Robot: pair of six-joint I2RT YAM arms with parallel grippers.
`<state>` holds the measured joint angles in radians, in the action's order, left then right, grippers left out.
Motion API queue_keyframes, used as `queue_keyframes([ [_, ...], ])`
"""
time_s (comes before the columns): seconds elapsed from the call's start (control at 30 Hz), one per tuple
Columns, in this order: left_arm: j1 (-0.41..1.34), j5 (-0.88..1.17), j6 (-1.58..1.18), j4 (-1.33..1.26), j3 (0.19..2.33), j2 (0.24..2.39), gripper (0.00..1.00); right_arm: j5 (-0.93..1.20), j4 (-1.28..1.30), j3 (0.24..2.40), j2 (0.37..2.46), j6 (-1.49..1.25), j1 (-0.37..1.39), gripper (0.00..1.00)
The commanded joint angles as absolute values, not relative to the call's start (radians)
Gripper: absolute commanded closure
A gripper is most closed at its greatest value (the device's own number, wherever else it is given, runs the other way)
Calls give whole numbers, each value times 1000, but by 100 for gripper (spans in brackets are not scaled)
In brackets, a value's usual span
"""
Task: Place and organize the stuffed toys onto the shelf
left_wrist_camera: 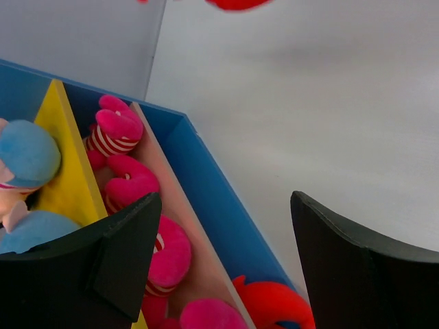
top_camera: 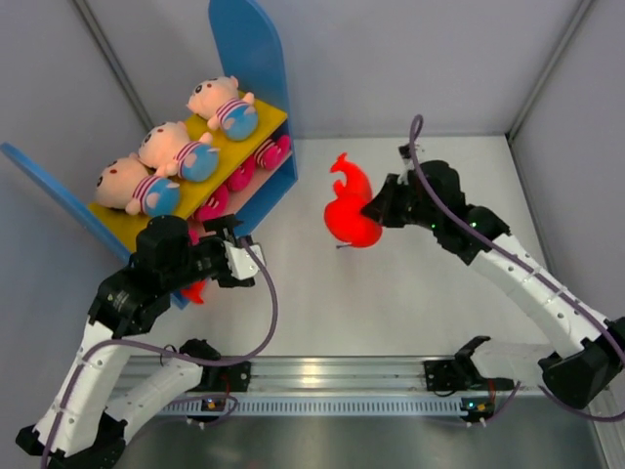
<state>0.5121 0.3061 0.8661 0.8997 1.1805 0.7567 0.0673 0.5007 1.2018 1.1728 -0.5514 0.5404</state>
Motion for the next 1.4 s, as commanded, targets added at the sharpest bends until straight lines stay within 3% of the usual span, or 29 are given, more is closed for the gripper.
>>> queue_keyframes([
  [0.0, 514, 348, 1046, 885, 1155, 779, 18, 141, 494, 1259, 1203, -690, 740, 100],
  [0.1, 514, 434, 1106, 887, 1154, 772, 8, 160, 468, 1340, 1267, -710, 852, 100],
  [0.4, 517, 535, 1368, 887, 1101, 782, 6, 239, 305, 1434, 1365, -796, 936, 100],
  [0.5, 520, 541, 1402, 888, 1101, 821, 22, 265, 255, 1459, 1377, -808, 946, 100],
  [0.63, 525, 606, 1362, 885, 1141, 876, 33, 301, 247, 1492, 1407, -810, 954, 100],
  [0.73, 529, 630, 1304, 884, 1219, 928, 70, 316, 255, 1500, 1410, -802, 954, 100],
  [0.77, 529, 635, 1246, 884, 1238, 952, 93, 318, 253, 1500, 1407, -795, 954, 100],
  [0.8, 528, 646, 1212, 884, 1258, 963, 100, 316, 258, 1499, 1396, -787, 954, 100],
  [1.03, 529, 641, 702, 746, 1390, 1041, 100, 284, 342, 1519, 1344, -730, 916, 96],
  [1.1, 529, 605, 588, 683, 1404, 1051, 100, 296, 356, 1514, 1315, -686, 888, 74],
  [1.13, 529, 580, 493, 670, 1414, 1058, 100, 296, 359, 1508, 1299, -646, 862, 54],
  [1.27, 528, 526, 234, 588, 1422, 1066, 100, 302, 347, 1439, 1188, -518, 738, 27],
  [1.37, 528, 459, 33, 513, 1433, 1075, 100, 292, 284, 1317, 1066, -353, 614, 18],
])
